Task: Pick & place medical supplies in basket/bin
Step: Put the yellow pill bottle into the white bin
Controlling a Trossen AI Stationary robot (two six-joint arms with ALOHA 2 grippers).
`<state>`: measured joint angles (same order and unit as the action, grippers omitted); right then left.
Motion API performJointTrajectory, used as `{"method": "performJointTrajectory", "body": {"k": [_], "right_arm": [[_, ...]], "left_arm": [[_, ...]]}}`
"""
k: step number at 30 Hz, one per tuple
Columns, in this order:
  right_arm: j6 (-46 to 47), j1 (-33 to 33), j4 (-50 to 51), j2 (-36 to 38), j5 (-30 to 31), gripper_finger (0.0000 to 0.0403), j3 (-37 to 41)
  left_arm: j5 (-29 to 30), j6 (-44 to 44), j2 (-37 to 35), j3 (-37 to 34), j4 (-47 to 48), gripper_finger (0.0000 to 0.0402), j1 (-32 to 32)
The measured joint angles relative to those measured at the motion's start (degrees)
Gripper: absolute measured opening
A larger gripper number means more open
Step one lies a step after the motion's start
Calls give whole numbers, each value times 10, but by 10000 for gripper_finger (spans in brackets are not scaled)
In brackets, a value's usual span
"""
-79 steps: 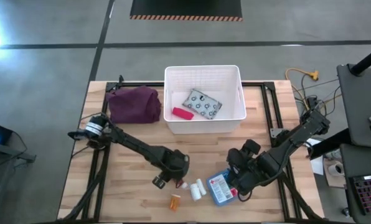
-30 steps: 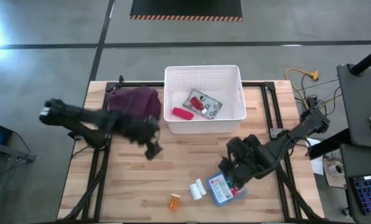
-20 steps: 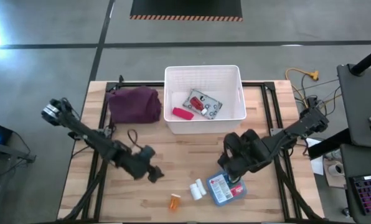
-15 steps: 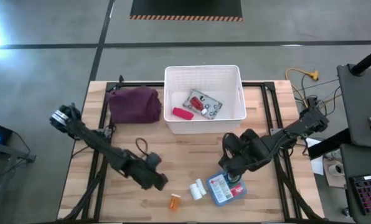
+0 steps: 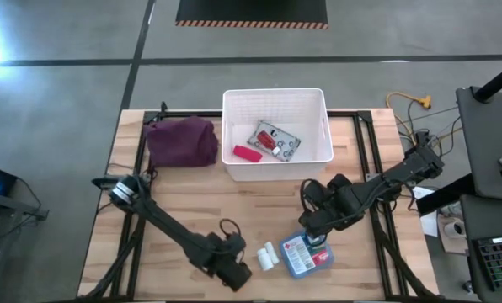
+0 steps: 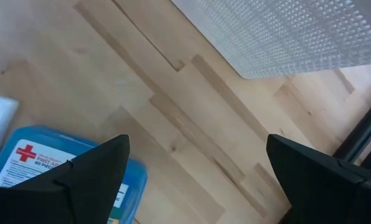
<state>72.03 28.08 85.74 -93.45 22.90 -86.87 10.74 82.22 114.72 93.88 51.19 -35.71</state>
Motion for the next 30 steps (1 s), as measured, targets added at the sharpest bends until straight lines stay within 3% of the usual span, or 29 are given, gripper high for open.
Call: {"method": "performJointTrajectory", "body": {"k": [17,30], "right_arm": [[-52,0,43,14,0,370,35],[-44,1,35,93,12,370,116]], "left_arm": [[3,210,3,-24,-67,310,-37],[-17,250,48,-28,-108,310,-32]]}}
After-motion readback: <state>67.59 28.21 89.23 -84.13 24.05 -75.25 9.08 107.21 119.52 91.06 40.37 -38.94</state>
